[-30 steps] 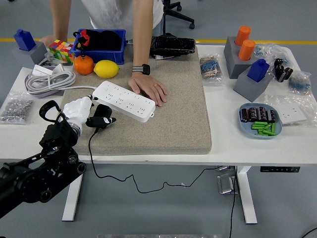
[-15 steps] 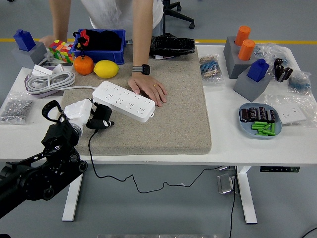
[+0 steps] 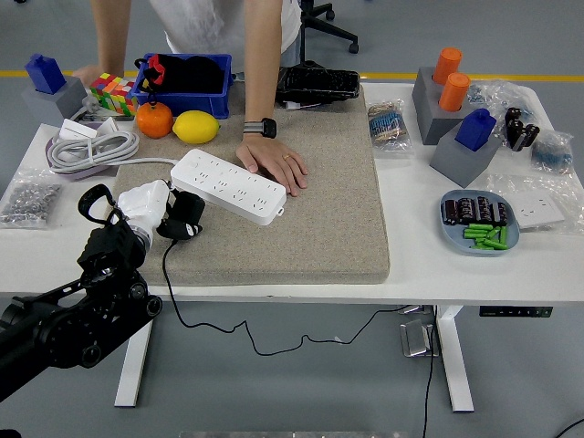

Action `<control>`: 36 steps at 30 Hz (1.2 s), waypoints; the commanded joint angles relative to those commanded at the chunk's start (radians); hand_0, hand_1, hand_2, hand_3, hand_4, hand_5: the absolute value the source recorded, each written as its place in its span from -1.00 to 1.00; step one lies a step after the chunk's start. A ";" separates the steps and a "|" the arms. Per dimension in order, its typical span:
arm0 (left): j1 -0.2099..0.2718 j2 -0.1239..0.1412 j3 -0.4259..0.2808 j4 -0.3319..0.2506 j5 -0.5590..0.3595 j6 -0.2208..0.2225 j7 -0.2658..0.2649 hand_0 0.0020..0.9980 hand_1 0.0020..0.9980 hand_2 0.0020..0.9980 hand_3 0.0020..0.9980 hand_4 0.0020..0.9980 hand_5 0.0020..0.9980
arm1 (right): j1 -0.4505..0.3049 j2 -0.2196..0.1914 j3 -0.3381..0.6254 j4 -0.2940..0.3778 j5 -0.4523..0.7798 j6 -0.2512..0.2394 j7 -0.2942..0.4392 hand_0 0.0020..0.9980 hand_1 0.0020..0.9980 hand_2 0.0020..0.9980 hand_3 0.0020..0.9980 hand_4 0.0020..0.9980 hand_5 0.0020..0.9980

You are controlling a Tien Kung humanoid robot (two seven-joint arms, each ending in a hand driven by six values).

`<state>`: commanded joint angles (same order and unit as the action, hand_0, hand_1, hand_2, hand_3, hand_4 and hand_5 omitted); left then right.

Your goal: Press the white button,pick up the black plug,place it near the board,insert it into the board

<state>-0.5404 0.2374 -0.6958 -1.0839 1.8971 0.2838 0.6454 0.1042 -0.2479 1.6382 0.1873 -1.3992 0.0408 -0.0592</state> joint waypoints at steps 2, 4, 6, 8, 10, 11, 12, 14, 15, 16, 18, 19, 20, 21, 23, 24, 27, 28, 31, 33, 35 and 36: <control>-0.001 -0.001 0.005 0.000 -0.002 0.002 0.000 -0.09 -0.08 -0.13 0.23 0.73 -0.74 | 0.000 0.000 0.000 0.000 0.000 0.000 0.001 0.74 0.50 0.41 0.48 0.74 0.40; 0.000 -0.002 0.008 -0.001 -0.003 0.006 0.000 -0.09 -0.08 -0.13 0.23 0.73 -0.74 | 0.000 0.001 -0.001 0.000 0.000 -0.001 0.001 0.74 0.50 0.41 0.48 0.74 0.40; 0.001 -0.003 0.012 -0.002 0.008 0.018 -0.015 -0.36 -0.19 -0.17 0.12 0.56 -1.00 | 0.000 0.001 -0.001 0.001 0.000 -0.001 0.002 0.74 0.50 0.41 0.48 0.73 0.39; 0.001 -0.003 0.013 -0.004 0.016 0.023 -0.023 -0.36 -0.19 -0.17 0.12 0.56 -1.00 | 0.000 0.001 -0.001 0.001 0.000 -0.001 0.003 0.74 0.50 0.41 0.48 0.73 0.39; 0.001 -0.002 0.013 -0.008 0.027 0.027 -0.034 -0.36 -0.19 -0.17 0.12 0.56 -1.00 | -0.001 0.001 -0.001 0.001 0.000 -0.002 0.004 0.74 0.50 0.41 0.48 0.73 0.39; 0.001 -0.001 0.011 -0.010 0.031 0.027 -0.037 -0.36 -0.19 -0.17 0.12 0.56 -1.00 | -0.001 0.001 -0.001 0.000 -0.001 -0.003 0.004 0.74 0.50 0.41 0.48 0.73 0.39; 0.001 0.000 0.010 -0.013 0.033 0.027 -0.040 -0.26 -0.31 -0.25 0.11 0.44 -1.00 | -0.001 0.001 -0.001 0.000 -0.002 -0.003 0.004 0.74 0.49 0.41 0.48 0.73 0.38; -0.002 0.002 0.005 -0.017 0.039 0.027 -0.053 -0.26 -0.31 -0.25 0.11 0.44 -1.00 | 0.000 0.001 0.000 0.000 -0.002 -0.004 0.005 0.74 0.49 0.41 0.48 0.73 0.38; -0.003 0.004 0.002 -0.020 0.038 0.029 -0.060 -0.26 -0.31 -0.25 0.11 0.44 -1.00 | 0.000 0.001 0.001 0.000 -0.002 -0.005 0.005 0.74 0.49 0.41 0.48 0.73 0.38; -0.004 0.006 -0.002 -0.023 0.038 0.032 -0.067 -0.26 -0.31 -0.25 0.11 0.44 -1.00 | 0.000 0.001 0.001 0.000 -0.001 -0.005 0.005 0.74 0.49 0.41 0.48 0.73 0.38; -0.007 0.010 -0.008 -0.030 0.038 0.038 -0.076 -0.27 -0.34 -0.27 0.11 0.40 -1.00 | 0.001 0.001 0.002 0.000 -0.001 -0.006 0.006 0.74 0.49 0.41 0.47 0.73 0.38; -0.009 0.012 -0.010 -0.032 0.037 0.039 -0.079 -0.27 -0.34 -0.27 0.11 0.40 -1.00 | 0.001 0.001 0.002 0.000 -0.001 -0.006 0.006 0.74 0.49 0.41 0.47 0.73 0.38; -0.011 0.015 -0.015 -0.038 0.035 0.042 -0.083 -0.27 -0.34 -0.27 0.11 0.40 -1.00 | 0.001 0.001 0.003 0.000 -0.001 -0.006 0.006 0.74 0.49 0.41 0.47 0.73 0.38; -0.013 0.016 -0.019 -0.041 0.035 0.044 -0.086 -0.27 -0.34 -0.27 0.11 0.40 -1.00 | 0.001 0.001 0.003 0.000 -0.001 -0.006 0.006 0.74 0.49 0.41 0.47 0.73 0.38; -0.017 0.016 -0.024 -0.043 0.031 0.047 -0.090 -0.27 -0.34 -0.27 0.11 0.40 -1.00 | 0.000 0.001 0.004 0.000 -0.001 -0.006 0.006 0.74 0.49 0.41 0.47 0.73 0.38; -0.022 0.014 -0.025 -0.039 0.025 0.047 -0.092 -0.28 -0.36 -0.29 0.11 0.40 -1.00 | 0.000 0.001 0.003 0.000 -0.002 -0.006 0.006 0.74 0.49 0.40 0.47 0.73 0.38; -0.037 0.006 -0.022 -0.022 0.013 0.042 -0.092 -0.28 -0.36 -0.29 0.11 0.40 -1.00 | 0.000 0.002 0.004 0.000 -0.002 -0.005 0.006 0.74 0.49 0.40 0.47 0.73 0.38; -0.040 0.004 -0.021 -0.017 0.010 0.041 -0.092 -0.28 -0.36 -0.29 0.11 0.40 -1.00 | 0.000 0.002 0.003 0.000 -0.001 -0.005 0.006 0.74 0.49 0.40 0.47 0.73 0.38; -0.055 -0.005 -0.008 -0.004 0.001 0.038 -0.092 -0.28 -0.36 -0.28 0.12 0.41 -1.00 | 0.000 0.002 0.002 0.000 -0.001 -0.005 0.006 0.73 0.49 0.40 0.47 0.73 0.37; -0.066 -0.011 0.003 0.006 -0.006 0.037 -0.094 -0.28 -0.36 -0.28 0.12 0.41 -1.00 | 0.000 0.001 0.003 0.000 -0.001 -0.005 0.006 0.73 0.49 0.40 0.47 0.73 0.37; -0.080 -0.020 0.015 0.020 -0.014 0.039 -0.097 -0.28 -0.36 -0.28 0.12 0.41 -1.00 | 0.000 0.001 0.002 -0.001 -0.002 -0.006 0.006 0.73 0.49 0.40 0.47 0.73 0.37; -0.087 -0.024 0.020 0.027 -0.017 0.040 -0.098 -0.29 -0.35 -0.27 0.12 0.42 -1.00 | 0.001 0.001 0.002 -0.001 -0.002 -0.005 0.006 0.73 0.49 0.40 0.47 0.73 0.36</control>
<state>-0.6275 0.2138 -0.6756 -1.0571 1.8800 0.3238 0.5471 0.1048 -0.2474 1.6399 0.1865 -1.4008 0.0354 -0.0533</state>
